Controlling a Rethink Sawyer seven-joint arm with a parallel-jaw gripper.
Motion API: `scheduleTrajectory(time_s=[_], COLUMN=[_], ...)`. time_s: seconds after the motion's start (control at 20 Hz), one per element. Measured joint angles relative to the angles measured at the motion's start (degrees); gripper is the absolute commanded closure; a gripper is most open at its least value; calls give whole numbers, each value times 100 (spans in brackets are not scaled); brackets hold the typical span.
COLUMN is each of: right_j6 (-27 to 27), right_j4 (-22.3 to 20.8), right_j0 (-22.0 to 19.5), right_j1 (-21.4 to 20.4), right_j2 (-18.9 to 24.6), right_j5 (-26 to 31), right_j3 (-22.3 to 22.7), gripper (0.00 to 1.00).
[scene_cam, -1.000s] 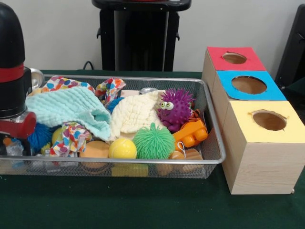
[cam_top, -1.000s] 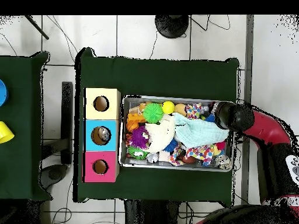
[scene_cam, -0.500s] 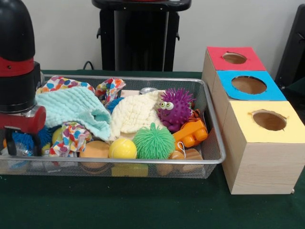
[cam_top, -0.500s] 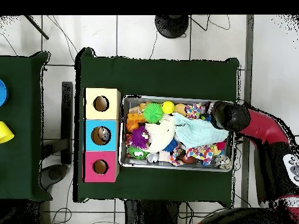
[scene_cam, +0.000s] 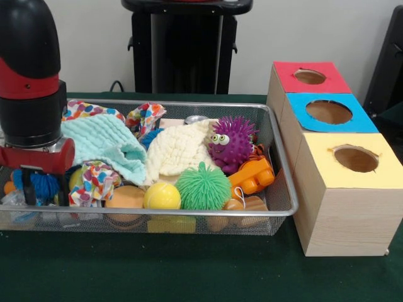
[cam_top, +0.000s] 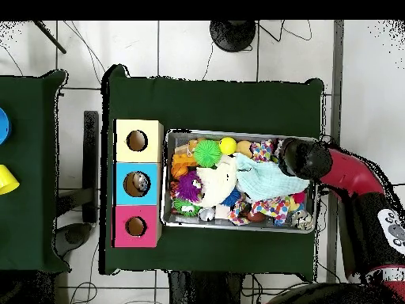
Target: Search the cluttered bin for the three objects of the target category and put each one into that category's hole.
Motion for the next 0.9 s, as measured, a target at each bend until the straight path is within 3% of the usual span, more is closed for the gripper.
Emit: scheduleTrajectory(time_s=[0.9], right_j6=[0], right_j4=[302], right_j0=[-1], right_j1=[-150], right_j2=[-18], right_j5=[-499], right_j3=[532], gripper=[0])
